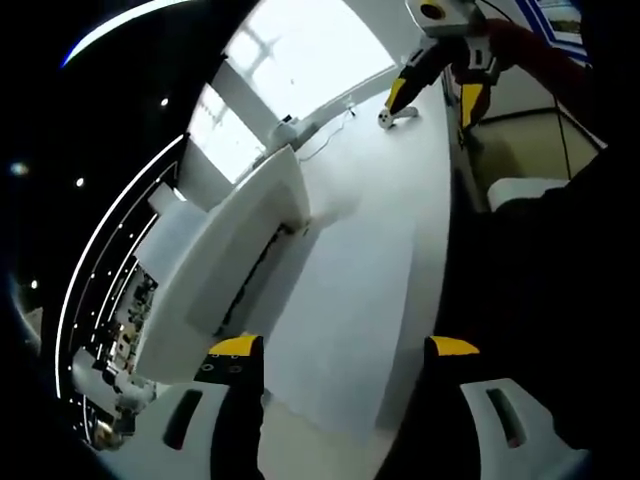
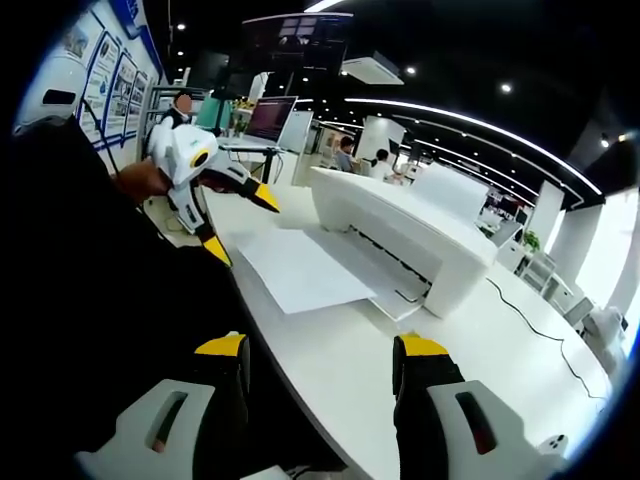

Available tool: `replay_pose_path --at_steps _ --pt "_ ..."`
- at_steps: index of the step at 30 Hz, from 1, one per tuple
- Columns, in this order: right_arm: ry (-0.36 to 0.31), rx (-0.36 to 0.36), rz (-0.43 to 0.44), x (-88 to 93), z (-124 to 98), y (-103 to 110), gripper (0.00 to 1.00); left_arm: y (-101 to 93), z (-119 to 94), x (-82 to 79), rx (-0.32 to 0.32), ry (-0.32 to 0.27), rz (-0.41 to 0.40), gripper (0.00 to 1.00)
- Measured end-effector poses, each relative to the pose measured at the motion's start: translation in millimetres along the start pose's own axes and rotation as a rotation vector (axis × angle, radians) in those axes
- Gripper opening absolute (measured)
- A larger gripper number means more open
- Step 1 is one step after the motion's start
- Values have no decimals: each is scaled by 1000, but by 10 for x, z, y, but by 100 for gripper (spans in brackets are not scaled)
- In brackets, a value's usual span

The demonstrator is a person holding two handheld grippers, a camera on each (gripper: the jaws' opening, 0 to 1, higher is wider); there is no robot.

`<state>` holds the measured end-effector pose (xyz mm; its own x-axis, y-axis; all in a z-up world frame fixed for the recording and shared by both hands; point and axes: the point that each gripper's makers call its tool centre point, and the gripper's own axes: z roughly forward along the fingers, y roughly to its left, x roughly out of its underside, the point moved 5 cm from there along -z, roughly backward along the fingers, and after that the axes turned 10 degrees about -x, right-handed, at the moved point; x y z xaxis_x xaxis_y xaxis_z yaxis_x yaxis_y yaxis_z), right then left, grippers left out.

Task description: Remove the paper from the printer output slot and place it on top of the printer

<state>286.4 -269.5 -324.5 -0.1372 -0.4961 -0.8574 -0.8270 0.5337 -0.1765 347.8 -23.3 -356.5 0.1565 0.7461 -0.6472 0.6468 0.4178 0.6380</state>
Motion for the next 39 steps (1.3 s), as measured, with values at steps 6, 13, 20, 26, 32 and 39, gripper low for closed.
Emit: replay_pose_path --at_steps 6,13,20,26,32,39 --pt "1 2 2 13 -2 -3 53 -11 18 10 -11 5 17 69" --pt "-1 2 2 13 -8 -1 53 -32 44 3 -26 6 40 69" --pt "-1 6 3 15 -18 -8 53 -61 62 -9 -26 1 50 69" --pt "-2 9 2 7 -29 -18 53 -63 87 -21 -40 0 69 69" --pt "-2 10 2 8 -36 -23 53 -67 114 -23 -50 0 80 68" --pt "-3 11 5 25 -39 -31 53 -79 139 -21 -60 0 85 68"
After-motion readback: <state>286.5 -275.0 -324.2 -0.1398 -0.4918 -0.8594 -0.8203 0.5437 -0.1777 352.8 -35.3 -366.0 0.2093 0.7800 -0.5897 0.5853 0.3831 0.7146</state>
